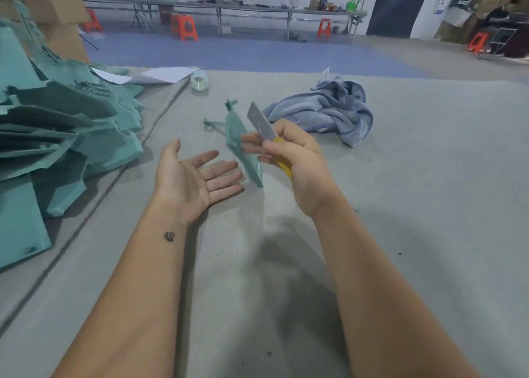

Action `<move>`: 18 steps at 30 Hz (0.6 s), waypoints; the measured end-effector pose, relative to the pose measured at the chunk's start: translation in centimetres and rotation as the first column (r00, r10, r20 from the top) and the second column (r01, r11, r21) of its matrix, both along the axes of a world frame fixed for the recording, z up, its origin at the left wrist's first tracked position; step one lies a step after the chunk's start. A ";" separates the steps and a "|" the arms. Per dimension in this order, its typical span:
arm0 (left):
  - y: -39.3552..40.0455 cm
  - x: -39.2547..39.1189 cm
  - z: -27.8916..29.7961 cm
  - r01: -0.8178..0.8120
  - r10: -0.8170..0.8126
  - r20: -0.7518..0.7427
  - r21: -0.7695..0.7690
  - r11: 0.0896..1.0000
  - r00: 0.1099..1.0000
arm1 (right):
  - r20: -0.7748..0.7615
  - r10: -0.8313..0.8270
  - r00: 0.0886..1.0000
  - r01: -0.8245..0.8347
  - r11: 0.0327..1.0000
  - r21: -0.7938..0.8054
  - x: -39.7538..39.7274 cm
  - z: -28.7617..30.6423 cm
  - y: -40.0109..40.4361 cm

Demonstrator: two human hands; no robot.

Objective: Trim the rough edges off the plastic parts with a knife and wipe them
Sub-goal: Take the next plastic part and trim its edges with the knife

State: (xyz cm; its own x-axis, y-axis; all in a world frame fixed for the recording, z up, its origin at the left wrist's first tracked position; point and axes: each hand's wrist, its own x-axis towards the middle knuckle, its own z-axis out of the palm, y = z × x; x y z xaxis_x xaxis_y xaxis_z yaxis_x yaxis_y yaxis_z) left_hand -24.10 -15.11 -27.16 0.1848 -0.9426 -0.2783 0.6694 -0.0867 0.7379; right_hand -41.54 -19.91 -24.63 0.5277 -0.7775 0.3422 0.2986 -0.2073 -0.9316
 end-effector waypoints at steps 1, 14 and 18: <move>0.1 0.0 0.1 0.016 -0.016 0.030 0.010 1.000 0.999 | -0.033 0.020 0.999 -0.019 0.999 0.034 0.1 0.0 0.1; 1.3 0.2 0.7 -0.131 -0.064 0.628 0.260 0.957 0.775 | -0.311 -0.358 0.880 0.406 0.908 0.104 1.0 -1.9 -0.7; 0.6 -0.7 0.5 -0.145 0.092 0.442 0.089 0.985 0.892 | -0.281 -0.404 0.871 0.457 0.875 0.158 0.4 -1.8 -0.9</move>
State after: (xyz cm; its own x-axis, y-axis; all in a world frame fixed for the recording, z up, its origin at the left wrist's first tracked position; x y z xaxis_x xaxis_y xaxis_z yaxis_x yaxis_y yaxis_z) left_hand -24.82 -14.49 -26.62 0.4208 -0.8719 -0.2505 0.2943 -0.1300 0.9468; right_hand -41.16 -20.82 -26.42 0.1661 -0.9847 0.0525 -0.0041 -0.0539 -0.9985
